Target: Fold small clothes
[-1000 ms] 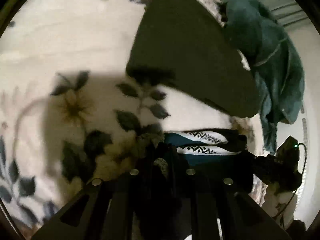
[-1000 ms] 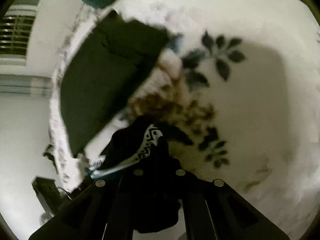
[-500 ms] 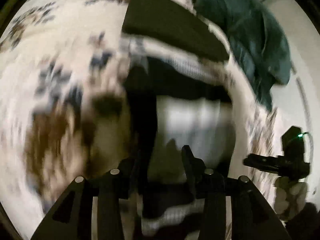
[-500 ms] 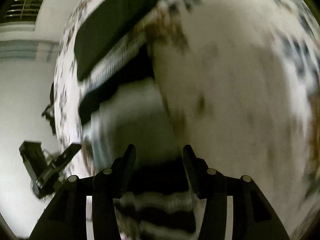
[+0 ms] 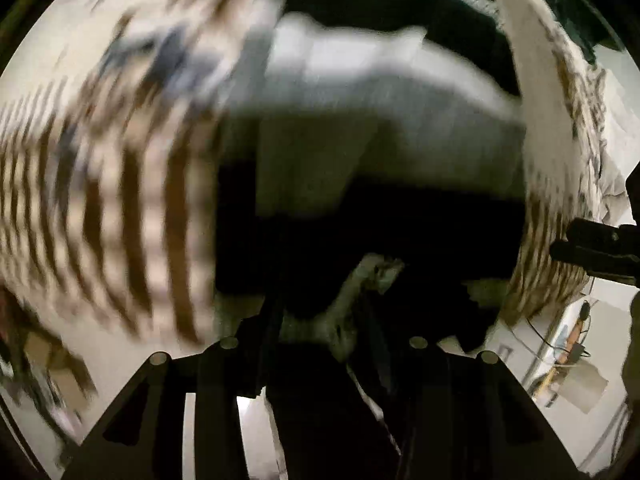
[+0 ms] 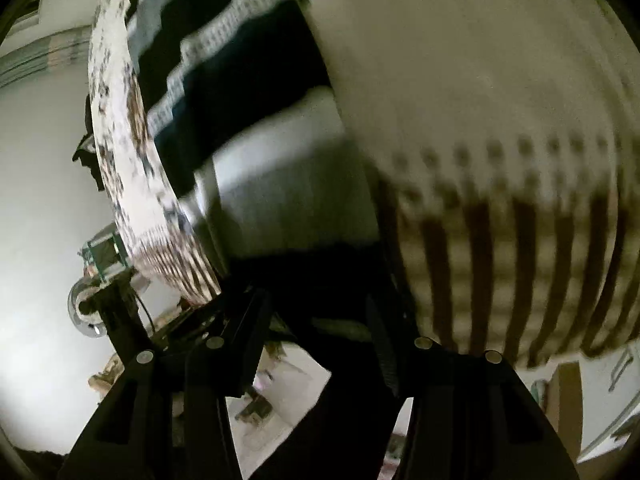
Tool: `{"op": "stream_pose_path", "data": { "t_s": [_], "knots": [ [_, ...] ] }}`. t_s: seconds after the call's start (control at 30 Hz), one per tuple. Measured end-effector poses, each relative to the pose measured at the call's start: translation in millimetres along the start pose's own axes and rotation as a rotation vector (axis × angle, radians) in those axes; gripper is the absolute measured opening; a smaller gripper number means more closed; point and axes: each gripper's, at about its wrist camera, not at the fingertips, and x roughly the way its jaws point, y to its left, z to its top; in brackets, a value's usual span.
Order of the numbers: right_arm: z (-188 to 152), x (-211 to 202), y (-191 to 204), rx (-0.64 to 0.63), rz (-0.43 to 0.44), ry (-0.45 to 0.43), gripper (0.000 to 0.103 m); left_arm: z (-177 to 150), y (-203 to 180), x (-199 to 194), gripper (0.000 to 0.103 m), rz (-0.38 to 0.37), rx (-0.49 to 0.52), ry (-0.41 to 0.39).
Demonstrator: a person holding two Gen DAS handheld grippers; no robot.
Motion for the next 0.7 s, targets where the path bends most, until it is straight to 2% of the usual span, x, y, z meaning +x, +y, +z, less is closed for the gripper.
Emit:
{"op": "stream_pose_path", "data": {
  "t_s": [0.07, 0.17, 0.27, 0.37, 0.4, 0.43, 0.5, 0.57, 0.6, 0.7],
  "knots": [
    [-9.9, 2.6, -5.1, -0.013, -0.018, -0.003, 0.051, -14.4, 14.0, -12.8, 0.039, -0.018, -0.069, -0.024],
    [-11.5, -5.3, -15.7, -0.018, -0.012, -0.025, 0.051, -8.5, 28.6, -30.5, 0.039, -0.036, -0.135, -0.119],
    [-4.5, -13.9, -18.6, -0.064, -0.069, -0.069, 0.051, 25.0, 29.4, -31.7, 0.039, -0.071, -0.175, -0.182],
    [17.3, 0.4, -5.0, -0.095, -0.144, -0.108, 0.051, 70.7, 24.7, -23.3, 0.038, -0.098, -0.186, -0.227],
    [21.6, 5.2, -5.2, -0.093, -0.152, -0.112, 0.051, 84.4, 21.1, -20.4, 0.034, -0.099, -0.171, -0.251],
    [24.8, 10.2, -5.8, -0.088, -0.151, -0.109, 0.051, 91.3, 17.9, -19.2, 0.003, -0.092, -0.151, -0.272],
    [28.4, 20.0, -8.8, -0.066, -0.148, -0.107, 0.05, 101.6, 14.5, -21.6, 0.004, -0.059, -0.118, -0.309],
    [26.9, 24.1, -12.4, -0.057, -0.152, -0.137, 0.014, 101.6, 20.5, -25.6, 0.004, -0.044, -0.111, -0.334],
    [25.0, 25.5, -16.1, -0.041, -0.16, -0.145, 0.006, 99.9, 26.5, -27.1, 0.004, -0.046, -0.111, -0.336],
    [22.4, 27.1, -16.7, -0.039, -0.177, -0.154, 0.006, 89.3, 42.7, -36.1, 0.006, -0.076, -0.112, -0.336]
  ]
}}
